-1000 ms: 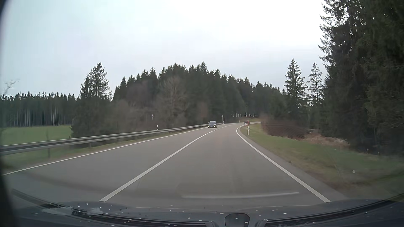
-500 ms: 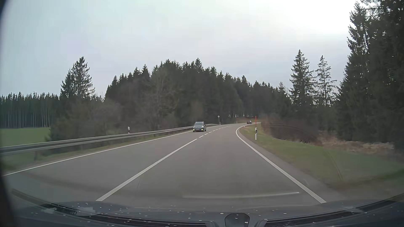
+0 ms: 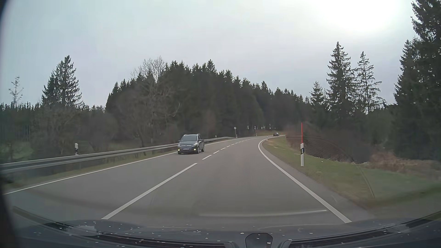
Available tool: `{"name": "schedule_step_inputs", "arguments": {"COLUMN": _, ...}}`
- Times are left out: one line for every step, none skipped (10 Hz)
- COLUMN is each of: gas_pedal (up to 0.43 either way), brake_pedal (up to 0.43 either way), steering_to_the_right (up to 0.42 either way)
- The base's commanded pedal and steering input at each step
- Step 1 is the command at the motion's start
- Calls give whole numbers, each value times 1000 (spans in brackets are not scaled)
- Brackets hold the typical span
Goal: Follow the waypoints while adhering to traffic rules and regulations
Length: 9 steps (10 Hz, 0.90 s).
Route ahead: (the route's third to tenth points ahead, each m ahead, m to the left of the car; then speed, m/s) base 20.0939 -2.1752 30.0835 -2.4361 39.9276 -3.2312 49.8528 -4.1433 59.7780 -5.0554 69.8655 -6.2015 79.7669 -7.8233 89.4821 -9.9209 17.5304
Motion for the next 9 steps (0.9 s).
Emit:
{"name": "schedule_step_inputs", "arguments": {"gas_pedal": 220, "brake_pedal": 0, "steering_to_the_right": 8}}
{"name": "schedule_step_inputs", "arguments": {"gas_pedal": 220, "brake_pedal": 0, "steering_to_the_right": 8}}
{"name": "schedule_step_inputs", "arguments": {"gas_pedal": 220, "brake_pedal": 0, "steering_to_the_right": 8}}
{"name": "schedule_step_inputs", "arguments": {"gas_pedal": 220, "brake_pedal": 0, "steering_to_the_right": 7}}
{"name": "schedule_step_inputs", "arguments": {"gas_pedal": 220, "brake_pedal": 0, "steering_to_the_right": 8}}
{"name": "schedule_step_inputs", "arguments": {"gas_pedal": 220, "brake_pedal": 0, "steering_to_the_right": 7}}
{"name": "schedule_step_inputs", "arguments": {"gas_pedal": 220, "brake_pedal": 0, "steering_to_the_right": 7}}
{"name": "schedule_step_inputs", "arguments": {"gas_pedal": 220, "brake_pedal": 0, "steering_to_the_right": 7}}
{"name": "schedule_step_inputs", "arguments": {"gas_pedal": 220, "brake_pedal": 0, "steering_to_the_right": 7}}
